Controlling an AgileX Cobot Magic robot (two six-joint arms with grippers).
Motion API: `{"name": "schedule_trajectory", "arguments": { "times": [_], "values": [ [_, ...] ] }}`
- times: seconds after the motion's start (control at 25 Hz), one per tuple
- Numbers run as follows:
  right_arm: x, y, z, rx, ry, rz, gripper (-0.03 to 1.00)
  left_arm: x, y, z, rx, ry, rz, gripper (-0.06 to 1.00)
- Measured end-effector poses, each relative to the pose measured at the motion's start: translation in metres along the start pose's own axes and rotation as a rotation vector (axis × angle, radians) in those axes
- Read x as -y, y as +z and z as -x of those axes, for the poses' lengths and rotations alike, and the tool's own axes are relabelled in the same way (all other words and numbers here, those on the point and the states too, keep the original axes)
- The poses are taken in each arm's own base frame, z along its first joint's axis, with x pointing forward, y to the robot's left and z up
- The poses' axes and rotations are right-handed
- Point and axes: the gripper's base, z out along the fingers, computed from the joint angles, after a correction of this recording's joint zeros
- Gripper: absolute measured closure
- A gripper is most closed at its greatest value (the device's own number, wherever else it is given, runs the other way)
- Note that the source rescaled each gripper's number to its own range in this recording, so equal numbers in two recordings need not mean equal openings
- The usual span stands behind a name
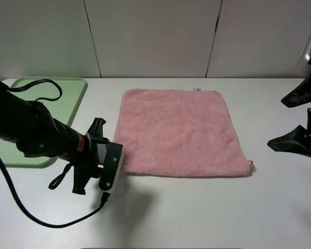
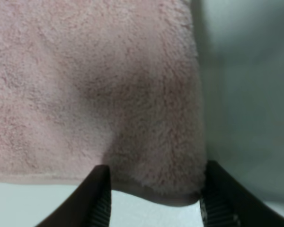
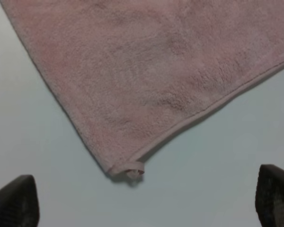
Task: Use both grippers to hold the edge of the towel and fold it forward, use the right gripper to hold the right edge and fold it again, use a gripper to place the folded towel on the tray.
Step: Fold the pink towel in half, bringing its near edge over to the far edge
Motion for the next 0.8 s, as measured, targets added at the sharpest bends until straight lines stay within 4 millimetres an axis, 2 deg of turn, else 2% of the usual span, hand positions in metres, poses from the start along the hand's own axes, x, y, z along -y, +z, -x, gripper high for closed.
{"name": "schedule_trajectory", "arguments": {
  "times": [0.4,0.8],
  "values": [
    [0.000,0.000,0.000,0.001,0.000,-0.004,-0.03,0.000,0.000,0.000,0.006,0.004,0.005,0.50],
    [0.001,0.000,0.000,0.003,0.000,-0.011,-0.03,0.011,0.006,0.024,0.067,0.082,-0.001,0.51]
  ]
}}
